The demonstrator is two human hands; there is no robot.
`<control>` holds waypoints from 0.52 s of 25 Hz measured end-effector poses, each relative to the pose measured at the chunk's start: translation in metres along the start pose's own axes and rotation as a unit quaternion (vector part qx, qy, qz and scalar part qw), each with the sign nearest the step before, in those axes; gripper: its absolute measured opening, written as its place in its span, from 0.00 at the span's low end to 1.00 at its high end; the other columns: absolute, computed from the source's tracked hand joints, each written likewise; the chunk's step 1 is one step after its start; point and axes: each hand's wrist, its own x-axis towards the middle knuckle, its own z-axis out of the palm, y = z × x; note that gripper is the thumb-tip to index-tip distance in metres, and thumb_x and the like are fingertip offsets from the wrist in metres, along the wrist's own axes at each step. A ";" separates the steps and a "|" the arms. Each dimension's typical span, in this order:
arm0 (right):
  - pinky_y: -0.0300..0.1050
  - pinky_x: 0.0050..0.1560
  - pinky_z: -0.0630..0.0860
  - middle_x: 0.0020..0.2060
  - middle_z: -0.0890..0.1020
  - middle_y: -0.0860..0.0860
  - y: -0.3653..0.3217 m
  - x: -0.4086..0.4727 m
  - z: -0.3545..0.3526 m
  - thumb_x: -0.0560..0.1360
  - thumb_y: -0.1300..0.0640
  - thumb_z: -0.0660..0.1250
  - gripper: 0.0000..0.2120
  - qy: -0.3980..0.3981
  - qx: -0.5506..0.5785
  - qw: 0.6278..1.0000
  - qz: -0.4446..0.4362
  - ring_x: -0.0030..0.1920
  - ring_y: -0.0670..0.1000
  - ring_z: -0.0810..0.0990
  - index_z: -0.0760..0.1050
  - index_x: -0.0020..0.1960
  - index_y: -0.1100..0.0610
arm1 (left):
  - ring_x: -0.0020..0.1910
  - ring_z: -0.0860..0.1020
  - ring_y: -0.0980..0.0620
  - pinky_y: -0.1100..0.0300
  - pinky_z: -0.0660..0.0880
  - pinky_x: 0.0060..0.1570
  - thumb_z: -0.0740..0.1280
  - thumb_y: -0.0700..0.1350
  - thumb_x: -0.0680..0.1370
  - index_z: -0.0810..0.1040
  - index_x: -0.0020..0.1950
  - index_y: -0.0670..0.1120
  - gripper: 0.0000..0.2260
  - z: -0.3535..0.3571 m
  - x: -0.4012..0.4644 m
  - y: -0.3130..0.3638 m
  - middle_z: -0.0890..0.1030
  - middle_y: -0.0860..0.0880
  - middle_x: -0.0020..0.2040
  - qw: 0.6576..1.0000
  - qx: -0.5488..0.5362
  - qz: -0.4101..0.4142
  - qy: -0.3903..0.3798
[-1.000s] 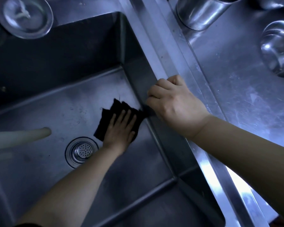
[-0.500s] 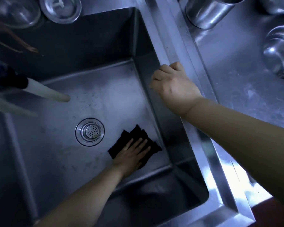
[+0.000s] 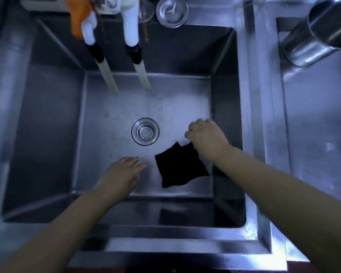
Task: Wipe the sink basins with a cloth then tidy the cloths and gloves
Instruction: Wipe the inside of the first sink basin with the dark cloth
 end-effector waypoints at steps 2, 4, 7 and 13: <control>0.48 0.58 0.65 0.62 0.73 0.59 -0.035 0.002 0.039 0.77 0.61 0.59 0.16 -0.131 0.077 0.988 -0.031 0.61 0.58 0.70 0.72 0.65 0.57 | 0.54 0.80 0.38 0.45 0.77 0.52 0.76 0.35 0.63 0.81 0.57 0.39 0.22 0.001 -0.018 -0.007 0.80 0.37 0.57 0.999 0.001 -0.023 0.023; 0.50 0.68 0.60 0.75 0.59 0.58 -0.055 0.000 0.083 0.81 0.58 0.57 0.22 -0.236 0.089 0.963 -0.095 0.71 0.58 0.61 0.60 0.74 0.51 | 0.58 0.78 0.40 0.46 0.76 0.55 0.75 0.36 0.66 0.80 0.59 0.41 0.22 0.010 -0.029 -0.016 0.79 0.39 0.60 0.998 -0.005 -0.063 0.031; 0.54 0.74 0.43 0.77 0.40 0.53 -0.058 -0.002 0.126 0.82 0.52 0.55 0.29 -0.231 0.018 0.955 -0.183 0.77 0.56 0.43 0.43 0.77 0.47 | 0.71 0.65 0.49 0.54 0.63 0.69 0.64 0.43 0.77 0.70 0.70 0.46 0.21 0.033 -0.025 -0.026 0.68 0.46 0.72 0.993 -0.039 -0.103 0.037; 0.60 0.57 0.72 0.65 0.74 0.60 -0.057 0.038 0.131 0.69 0.48 0.73 0.27 -0.060 0.018 0.985 -0.163 0.60 0.62 0.76 0.74 0.66 0.52 | 0.74 0.58 0.51 0.55 0.60 0.71 0.60 0.46 0.78 0.66 0.72 0.49 0.21 0.044 -0.016 -0.036 0.63 0.50 0.75 0.991 -0.056 -0.109 0.056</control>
